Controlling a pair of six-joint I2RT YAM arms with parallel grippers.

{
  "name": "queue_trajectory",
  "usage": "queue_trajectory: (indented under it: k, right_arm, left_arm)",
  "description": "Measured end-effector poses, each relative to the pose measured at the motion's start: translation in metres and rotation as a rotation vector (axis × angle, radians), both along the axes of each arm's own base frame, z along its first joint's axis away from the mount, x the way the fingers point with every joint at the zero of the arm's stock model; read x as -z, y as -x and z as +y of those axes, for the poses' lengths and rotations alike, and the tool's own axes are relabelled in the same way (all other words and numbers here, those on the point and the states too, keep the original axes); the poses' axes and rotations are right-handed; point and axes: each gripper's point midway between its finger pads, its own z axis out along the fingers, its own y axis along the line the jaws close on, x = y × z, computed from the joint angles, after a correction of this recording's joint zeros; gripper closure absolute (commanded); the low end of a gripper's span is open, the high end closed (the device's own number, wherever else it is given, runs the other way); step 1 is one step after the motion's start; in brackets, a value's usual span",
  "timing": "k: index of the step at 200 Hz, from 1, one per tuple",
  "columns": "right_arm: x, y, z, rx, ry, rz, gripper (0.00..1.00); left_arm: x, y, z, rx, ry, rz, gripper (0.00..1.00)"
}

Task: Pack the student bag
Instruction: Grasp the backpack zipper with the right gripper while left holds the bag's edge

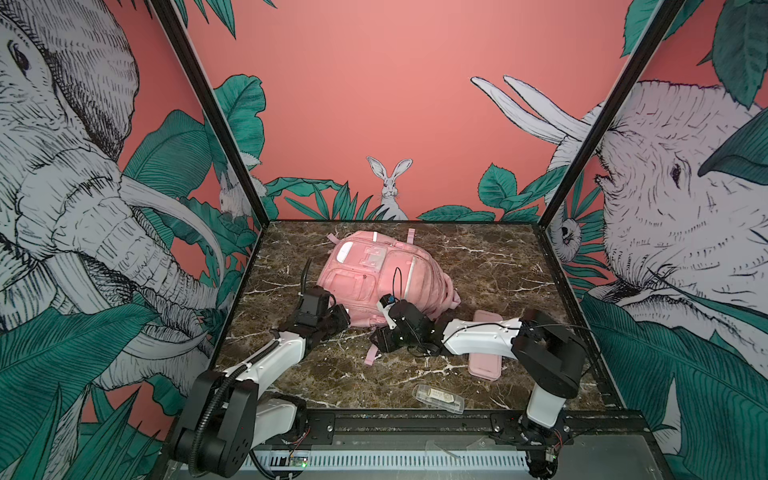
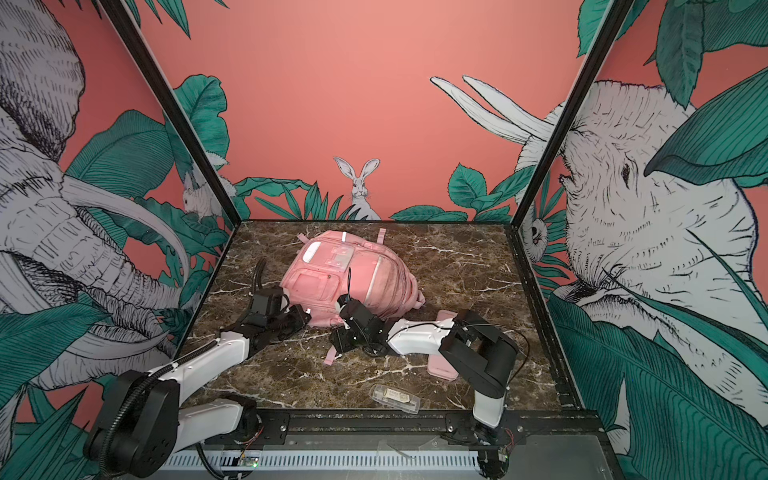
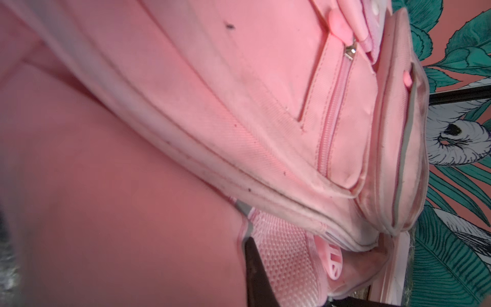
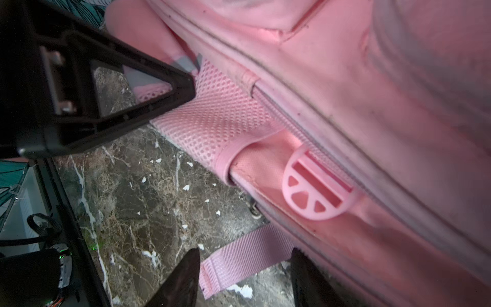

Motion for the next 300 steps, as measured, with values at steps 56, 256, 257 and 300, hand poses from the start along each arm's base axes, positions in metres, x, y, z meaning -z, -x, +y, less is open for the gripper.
queue_trajectory:
  k: [56, 256, 257, 300]
  right_arm:
    - [0.006, -0.011, 0.006, 0.030, -0.041, -0.052, 0.51]
    - [-0.004, -0.020, 0.014, 0.073, -0.135, -0.134, 0.80]
    - [-0.004, -0.020, 0.014, 0.073, -0.136, -0.134, 0.80]
    - [-0.008, -0.021, 0.017, 0.075, -0.139, -0.139, 0.78]
  left_arm:
    - [-0.003, 0.001, -0.001, 0.005, 0.001, -0.001, 0.92]
    - [-0.006, 0.000, -0.002, 0.011, -0.004, -0.003, 0.92]
    - [-0.005, 0.000, -0.002, 0.011, -0.005, -0.002, 0.92]
    - [-0.003, 0.000, -0.002, 0.011, -0.007, 0.006, 0.92]
